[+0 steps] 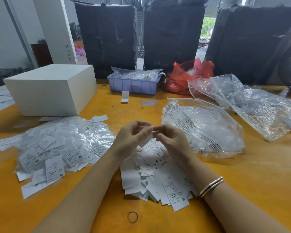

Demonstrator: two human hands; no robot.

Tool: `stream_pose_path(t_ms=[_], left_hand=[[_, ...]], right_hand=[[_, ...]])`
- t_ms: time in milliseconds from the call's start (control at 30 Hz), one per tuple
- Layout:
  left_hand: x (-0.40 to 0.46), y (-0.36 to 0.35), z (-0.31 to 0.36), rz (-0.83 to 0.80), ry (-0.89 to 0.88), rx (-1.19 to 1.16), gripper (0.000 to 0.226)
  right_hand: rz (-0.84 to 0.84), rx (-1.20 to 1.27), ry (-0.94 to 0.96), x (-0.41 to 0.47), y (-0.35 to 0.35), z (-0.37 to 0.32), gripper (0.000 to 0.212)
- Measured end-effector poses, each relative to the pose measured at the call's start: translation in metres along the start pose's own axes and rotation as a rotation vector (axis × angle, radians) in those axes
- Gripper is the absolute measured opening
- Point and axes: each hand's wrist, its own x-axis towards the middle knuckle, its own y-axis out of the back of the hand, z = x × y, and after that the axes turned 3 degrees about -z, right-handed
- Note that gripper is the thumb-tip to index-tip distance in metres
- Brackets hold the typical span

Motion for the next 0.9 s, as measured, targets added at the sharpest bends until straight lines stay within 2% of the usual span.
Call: stream_pose_path(t_ms=[33,100,167,200,267,300,367,400,467,567,667,767,900], left_hand=[[-0.001,0.002,0.001,-0.005,-0.016,0.015,0.014],[-0.001,0.006,0.004,0.039,-0.042,0.056,0.017],[-0.001,0.012,0.005,0.146,-0.07,0.191,0.019],[0.0,0.016,0.006,0.203,-0.093,0.308,0.021],[0.0,0.025,0.004,0.284,-0.127,0.558,0.028],[0.0,0.029,0.003,0.31,-0.117,0.658,0.03],[0.0,0.035,-0.001,0.341,-0.035,0.801,0.035],[-0.001,0.038,-0.003,0.345,0.034,0.857,0.038],[-0.001,0.042,-0.005,0.333,0.191,0.956,0.042],[-0.003,0.045,-0.007,0.301,0.346,1.096,0.045],[-0.003,0.045,-0.009,0.304,0.367,1.315,0.046],[-0.002,0.04,-0.011,0.352,0.212,1.381,0.044],[0.0,0.023,-0.011,0.292,-0.014,1.132,0.034]], right_hand=[[0.013,-0.024,0.017,0.001,0.004,0.0,0.029],[0.098,-0.219,0.142,0.002,0.017,0.002,0.025],[0.336,-0.495,0.297,0.006,0.039,0.008,0.019],[0.459,-0.603,0.302,0.008,0.053,0.013,0.018],[0.578,-0.761,0.141,0.01,0.076,0.022,0.02],[0.549,-0.834,-0.009,0.011,0.083,0.028,0.023],[0.37,-1.01,-0.301,0.014,0.086,0.038,0.029],[0.276,-1.098,-0.388,0.015,0.084,0.04,0.032],[0.195,-1.206,-0.427,0.017,0.081,0.04,0.033],[0.189,-1.321,-0.413,0.019,0.08,0.038,0.029],[0.227,-1.341,-0.371,0.018,0.077,0.037,0.023],[0.35,-1.195,-0.336,0.015,0.079,0.036,0.016],[0.472,-1.077,-0.277,0.012,0.081,0.038,0.014]])
